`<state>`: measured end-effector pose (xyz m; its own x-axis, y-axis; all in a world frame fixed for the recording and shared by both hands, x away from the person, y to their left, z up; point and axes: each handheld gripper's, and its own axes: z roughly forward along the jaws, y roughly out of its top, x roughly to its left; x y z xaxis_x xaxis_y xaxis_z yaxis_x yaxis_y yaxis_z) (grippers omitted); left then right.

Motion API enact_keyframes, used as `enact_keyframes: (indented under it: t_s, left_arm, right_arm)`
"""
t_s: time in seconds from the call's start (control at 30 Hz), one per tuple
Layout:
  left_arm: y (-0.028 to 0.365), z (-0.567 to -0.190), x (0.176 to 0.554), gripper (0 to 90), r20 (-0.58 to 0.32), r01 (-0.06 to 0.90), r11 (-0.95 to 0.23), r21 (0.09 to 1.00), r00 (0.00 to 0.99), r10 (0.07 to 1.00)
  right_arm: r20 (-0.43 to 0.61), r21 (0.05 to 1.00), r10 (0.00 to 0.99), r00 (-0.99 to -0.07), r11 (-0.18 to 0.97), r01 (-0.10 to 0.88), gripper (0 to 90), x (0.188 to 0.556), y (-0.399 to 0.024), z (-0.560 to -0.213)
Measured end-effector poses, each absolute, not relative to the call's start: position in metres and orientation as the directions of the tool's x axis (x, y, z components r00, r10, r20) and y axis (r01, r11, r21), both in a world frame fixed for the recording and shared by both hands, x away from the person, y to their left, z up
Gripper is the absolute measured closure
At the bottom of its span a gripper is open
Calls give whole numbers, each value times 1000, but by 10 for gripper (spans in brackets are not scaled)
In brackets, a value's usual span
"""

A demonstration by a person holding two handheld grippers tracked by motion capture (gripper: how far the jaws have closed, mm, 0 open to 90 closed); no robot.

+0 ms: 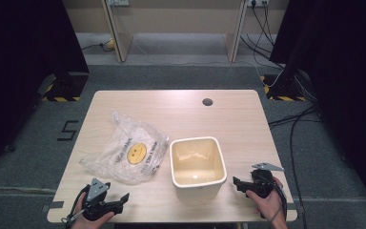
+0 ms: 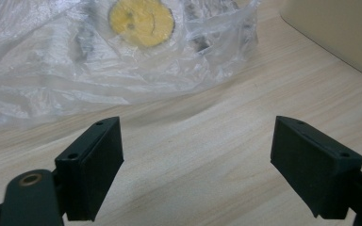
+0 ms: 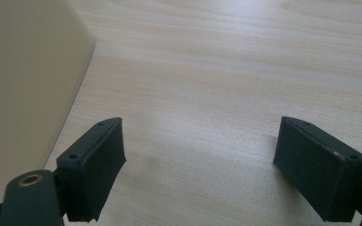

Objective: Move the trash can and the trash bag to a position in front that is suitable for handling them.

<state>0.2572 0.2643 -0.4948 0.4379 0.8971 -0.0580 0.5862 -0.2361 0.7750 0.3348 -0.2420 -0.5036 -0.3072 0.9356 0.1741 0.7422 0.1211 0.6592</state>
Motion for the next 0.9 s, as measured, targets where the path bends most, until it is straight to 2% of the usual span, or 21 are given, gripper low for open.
enact_keyframes:
  t_s: [0.2, 0.37, 0.5, 0.6, 0.77, 0.9]
  left_arm:
    - [261, -495, 257, 170, -69, 586, -230, 777, 443, 894]
    - [258, -494, 257, 170, -162, 598, -162, 785, 451, 878]
    - [254, -494, 259, 170, -194, 603, -136, 786, 449, 872]
    - [240, -491, 262, 169, -260, 605, -83, 792, 456, 851]
    - [218, -481, 268, 170, -283, 574, -61, 816, 490, 825]
    - [197, -473, 284, 171, -258, 549, -68, 833, 495, 830]
  right_arm:
    - [181, 656, 934, -309, 119, 745, 173, 335, -241, -503]
    - [198, 669, 926, -320, 111, 735, 179, 334, -240, -501]
    - [212, 680, 918, -334, 107, 725, 186, 333, -237, -498]
    - [227, 697, 906, -356, 104, 710, 197, 330, -231, -495]
    - [241, 732, 891, -384, 93, 675, 206, 326, -225, -488]
    - [240, 737, 881, -408, 108, 667, 205, 325, -219, -486]
